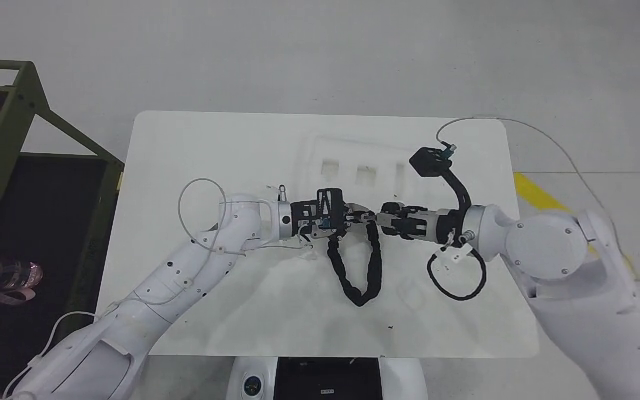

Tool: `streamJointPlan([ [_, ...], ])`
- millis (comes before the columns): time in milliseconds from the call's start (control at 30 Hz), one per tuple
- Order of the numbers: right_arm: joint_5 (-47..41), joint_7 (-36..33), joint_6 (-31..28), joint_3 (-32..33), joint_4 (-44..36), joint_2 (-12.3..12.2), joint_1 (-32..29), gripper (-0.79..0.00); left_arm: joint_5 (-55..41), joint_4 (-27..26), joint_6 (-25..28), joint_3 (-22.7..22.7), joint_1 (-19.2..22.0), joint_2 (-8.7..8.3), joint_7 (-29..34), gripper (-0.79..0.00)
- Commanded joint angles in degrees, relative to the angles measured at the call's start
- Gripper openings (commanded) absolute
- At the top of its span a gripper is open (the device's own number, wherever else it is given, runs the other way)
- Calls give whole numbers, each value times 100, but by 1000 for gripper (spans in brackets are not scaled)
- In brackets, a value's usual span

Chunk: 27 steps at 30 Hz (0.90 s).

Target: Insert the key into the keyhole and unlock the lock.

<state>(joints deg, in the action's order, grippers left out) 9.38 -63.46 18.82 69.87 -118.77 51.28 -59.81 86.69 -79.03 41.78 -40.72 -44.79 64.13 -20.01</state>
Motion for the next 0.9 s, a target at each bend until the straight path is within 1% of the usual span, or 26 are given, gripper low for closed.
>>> streamJointPlan([
  [0,-42,16,-13,1,29,0,-23,-785,0,0,0,0,0,0,0,-785],
  [233,-63,184,-28,-12,73,5,-90,-785,0,0,0,0,0,0,0,-785],
  [867,-171,323,-56,-6,195,14,-104,-785,0,0,0,0,0,0,0,-785],
])
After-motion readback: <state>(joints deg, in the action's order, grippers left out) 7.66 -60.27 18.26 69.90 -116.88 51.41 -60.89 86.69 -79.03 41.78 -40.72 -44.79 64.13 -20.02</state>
